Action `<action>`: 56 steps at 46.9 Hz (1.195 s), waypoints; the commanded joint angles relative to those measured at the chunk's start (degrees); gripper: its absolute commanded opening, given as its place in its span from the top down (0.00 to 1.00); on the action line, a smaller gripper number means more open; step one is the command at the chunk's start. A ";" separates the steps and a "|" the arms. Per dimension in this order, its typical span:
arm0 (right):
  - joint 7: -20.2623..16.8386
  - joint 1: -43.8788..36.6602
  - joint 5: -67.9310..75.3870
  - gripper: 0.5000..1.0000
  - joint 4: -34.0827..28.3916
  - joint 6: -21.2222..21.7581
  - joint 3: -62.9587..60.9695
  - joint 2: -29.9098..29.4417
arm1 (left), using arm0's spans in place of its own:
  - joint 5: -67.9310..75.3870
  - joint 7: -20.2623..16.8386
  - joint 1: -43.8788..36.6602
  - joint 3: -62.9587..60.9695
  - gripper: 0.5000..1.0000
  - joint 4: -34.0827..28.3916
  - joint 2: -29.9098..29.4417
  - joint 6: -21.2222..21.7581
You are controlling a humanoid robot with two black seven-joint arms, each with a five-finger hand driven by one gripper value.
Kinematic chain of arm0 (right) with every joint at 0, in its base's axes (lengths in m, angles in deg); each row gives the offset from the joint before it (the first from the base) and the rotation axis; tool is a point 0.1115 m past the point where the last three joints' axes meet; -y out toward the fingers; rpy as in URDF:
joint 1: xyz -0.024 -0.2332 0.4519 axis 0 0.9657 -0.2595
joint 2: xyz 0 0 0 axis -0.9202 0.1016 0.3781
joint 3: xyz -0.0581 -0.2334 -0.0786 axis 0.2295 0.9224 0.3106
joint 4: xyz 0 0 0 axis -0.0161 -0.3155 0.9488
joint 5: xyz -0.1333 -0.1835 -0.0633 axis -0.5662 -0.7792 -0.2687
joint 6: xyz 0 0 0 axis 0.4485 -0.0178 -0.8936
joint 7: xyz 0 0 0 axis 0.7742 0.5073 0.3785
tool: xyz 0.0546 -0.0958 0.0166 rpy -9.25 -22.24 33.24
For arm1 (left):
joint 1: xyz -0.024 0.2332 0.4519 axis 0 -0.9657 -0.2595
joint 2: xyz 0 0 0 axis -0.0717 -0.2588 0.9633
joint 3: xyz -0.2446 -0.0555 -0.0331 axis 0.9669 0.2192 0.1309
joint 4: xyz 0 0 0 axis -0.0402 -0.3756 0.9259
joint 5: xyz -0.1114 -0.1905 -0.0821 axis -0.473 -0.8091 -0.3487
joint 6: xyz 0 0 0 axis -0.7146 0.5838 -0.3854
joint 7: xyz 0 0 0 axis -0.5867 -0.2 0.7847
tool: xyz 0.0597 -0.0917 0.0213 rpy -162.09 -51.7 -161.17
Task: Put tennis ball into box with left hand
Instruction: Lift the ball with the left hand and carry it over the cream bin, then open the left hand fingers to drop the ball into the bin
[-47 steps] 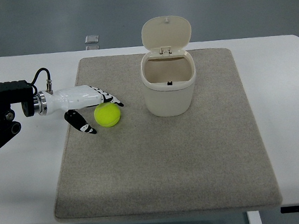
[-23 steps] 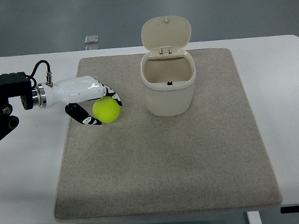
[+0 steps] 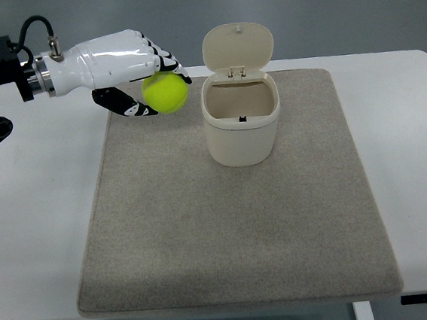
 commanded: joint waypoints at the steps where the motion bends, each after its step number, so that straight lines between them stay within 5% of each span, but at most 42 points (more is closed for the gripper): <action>1: 0.00 0.01 0.00 0.17 -0.01 0.00 -0.02 0.00 | 0.40 0.10 2.28 -0.53 1.00 -0.32 1.90 -0.14; 26: 0.00 -0.08 0.00 0.17 0.08 0.00 0.06 0.00 | 8.49 0.37 8.52 -6.25 1.00 -9.29 15.08 0.47; 31: 0.00 0.01 0.00 0.17 0.08 0.00 0.06 0.00 | 8.40 0.46 8.44 -6.16 0.57 -10.43 16.05 0.65; 37: 0.00 0.01 0.00 0.17 -0.01 0.00 -0.02 0.00 | 7.70 0.46 8.09 -5.90 0.17 -10.87 16.93 0.65; 56: 0.00 0.01 0.00 0.17 -0.01 0.00 0.06 0.00 | 6.91 0.46 7.21 -6.25 0.02 -10.96 16.32 3.72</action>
